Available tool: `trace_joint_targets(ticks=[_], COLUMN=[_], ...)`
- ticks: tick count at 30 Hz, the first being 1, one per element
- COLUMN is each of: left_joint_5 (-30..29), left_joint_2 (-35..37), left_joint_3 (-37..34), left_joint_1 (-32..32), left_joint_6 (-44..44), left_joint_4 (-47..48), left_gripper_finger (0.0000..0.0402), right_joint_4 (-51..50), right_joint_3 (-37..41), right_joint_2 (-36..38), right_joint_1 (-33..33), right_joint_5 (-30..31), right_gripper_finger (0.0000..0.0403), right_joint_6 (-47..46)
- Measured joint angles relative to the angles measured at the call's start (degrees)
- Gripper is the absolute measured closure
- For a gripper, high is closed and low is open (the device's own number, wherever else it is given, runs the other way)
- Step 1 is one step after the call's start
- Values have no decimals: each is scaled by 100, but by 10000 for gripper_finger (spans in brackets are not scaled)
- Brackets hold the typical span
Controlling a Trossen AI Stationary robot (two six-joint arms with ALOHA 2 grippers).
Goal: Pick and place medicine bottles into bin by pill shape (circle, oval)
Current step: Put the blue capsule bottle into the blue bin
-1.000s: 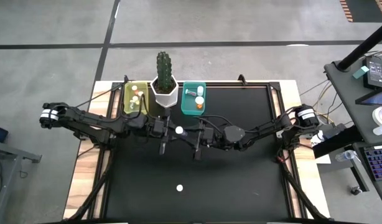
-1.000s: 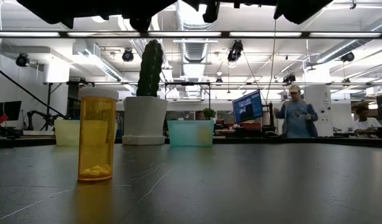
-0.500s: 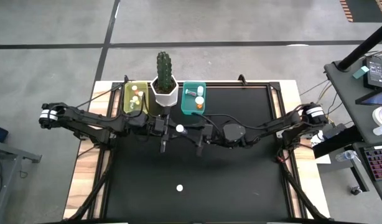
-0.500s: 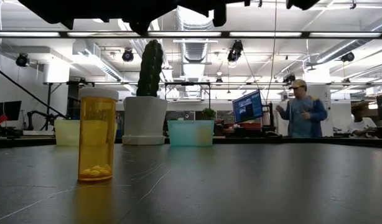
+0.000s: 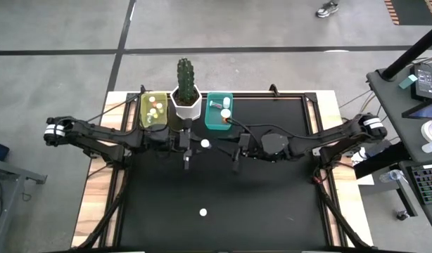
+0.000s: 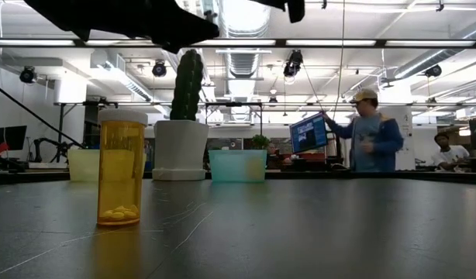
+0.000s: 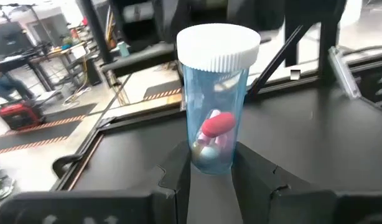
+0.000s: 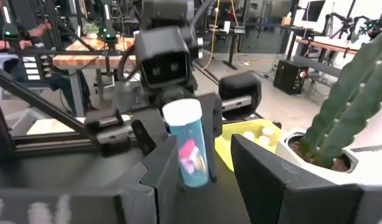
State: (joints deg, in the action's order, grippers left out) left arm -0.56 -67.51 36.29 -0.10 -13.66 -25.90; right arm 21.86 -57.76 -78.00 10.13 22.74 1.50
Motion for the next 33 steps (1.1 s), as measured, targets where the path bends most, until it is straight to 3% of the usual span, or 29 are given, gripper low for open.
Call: trace_joint_targets(ticks=[12,26,33], left_joint_5=[-104,-128,-142], left_joint_2=[-4,-9,-11], left_joint_3=[-6,-11,-13], left_joint_1=[53,53,53], left_joint_6=[-76,-76,-75], left_joint_4=[106,137,135], left_gripper_finger=[324,324,324], right_joint_4=[-533,-4091,-5434], right_joint_3=[-278,-3030,-4154], right_joint_2=[236,-839,-1353], right_joint_1=[7,7,-2], right_joint_5=[-4,54,132], right_gripper_finger=[275,275,238], right_joint_6=[462,472,64])
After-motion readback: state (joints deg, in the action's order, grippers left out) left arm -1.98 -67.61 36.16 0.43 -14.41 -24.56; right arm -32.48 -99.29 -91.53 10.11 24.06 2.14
